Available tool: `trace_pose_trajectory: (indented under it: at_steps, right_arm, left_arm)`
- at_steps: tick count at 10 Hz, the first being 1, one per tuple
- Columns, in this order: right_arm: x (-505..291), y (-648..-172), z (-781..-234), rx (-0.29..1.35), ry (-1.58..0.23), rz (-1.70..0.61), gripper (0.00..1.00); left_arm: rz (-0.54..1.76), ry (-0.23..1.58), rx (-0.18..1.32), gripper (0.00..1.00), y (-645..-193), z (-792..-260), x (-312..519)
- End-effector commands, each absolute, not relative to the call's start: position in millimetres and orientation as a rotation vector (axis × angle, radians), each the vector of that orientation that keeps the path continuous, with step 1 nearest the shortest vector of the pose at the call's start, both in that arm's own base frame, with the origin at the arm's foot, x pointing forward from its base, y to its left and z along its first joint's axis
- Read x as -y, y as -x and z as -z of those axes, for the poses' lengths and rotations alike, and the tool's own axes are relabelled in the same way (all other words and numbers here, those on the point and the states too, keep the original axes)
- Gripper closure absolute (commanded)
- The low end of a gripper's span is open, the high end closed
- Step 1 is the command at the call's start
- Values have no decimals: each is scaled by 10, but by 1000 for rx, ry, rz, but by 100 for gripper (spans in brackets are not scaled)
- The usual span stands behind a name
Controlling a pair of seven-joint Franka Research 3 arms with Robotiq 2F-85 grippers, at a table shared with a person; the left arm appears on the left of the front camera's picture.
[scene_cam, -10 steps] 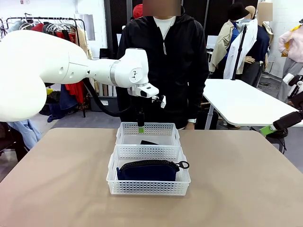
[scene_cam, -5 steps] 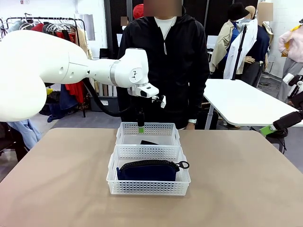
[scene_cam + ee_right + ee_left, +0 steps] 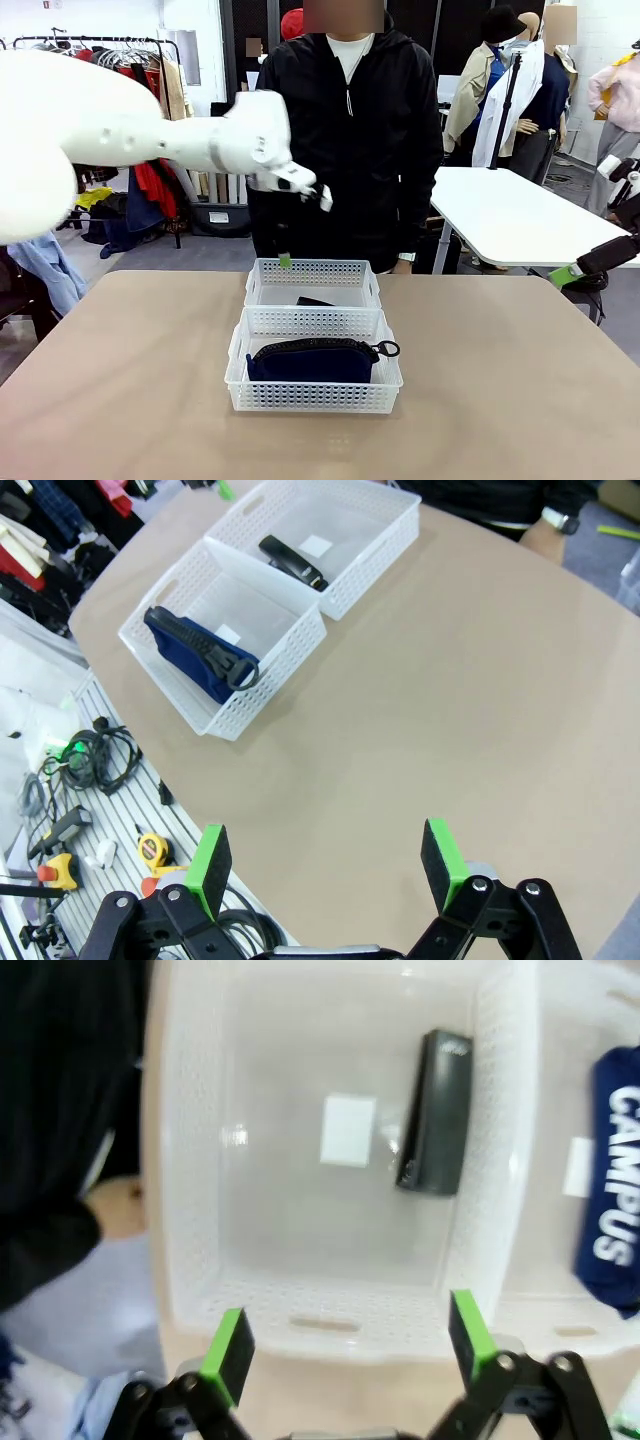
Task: Distribute items into two baskets.
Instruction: Place the picked Stapler into the Organizing basket as instructed by the person.
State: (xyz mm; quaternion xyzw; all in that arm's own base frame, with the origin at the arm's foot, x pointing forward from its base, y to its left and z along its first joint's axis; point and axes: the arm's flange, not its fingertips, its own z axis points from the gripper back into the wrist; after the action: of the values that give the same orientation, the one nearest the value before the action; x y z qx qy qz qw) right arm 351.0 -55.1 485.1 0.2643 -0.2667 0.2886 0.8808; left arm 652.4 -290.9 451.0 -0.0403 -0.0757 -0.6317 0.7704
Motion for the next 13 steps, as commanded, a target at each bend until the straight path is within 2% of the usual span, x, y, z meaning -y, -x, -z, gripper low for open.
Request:
trace_pose_trajectory:
  at_steps: [1,5,7,10,13]
  right_arm:
    - [553,-3506,-4862,556,-556,-605,0]
    - [553,-3506,-4862,556,-556,-605,0]
    - [553,-3506,-4862,556,-556,-605,0]
    - [553,-3506,-4862,556,-556,-605,0]
    - [553,-3506,-4862,556,-556,-605,0]
  left_arm:
    - [1217,170,287,0,-6173,-4699,2117]
    - [897,256,455,0,-5885,-5015,633]
    - [838,330,512,0,-5642,-5185,90]
    - [791,370,519,0,-5236,-5218,-194]
    - [820,382,437,0,-5013,-4951,-355]
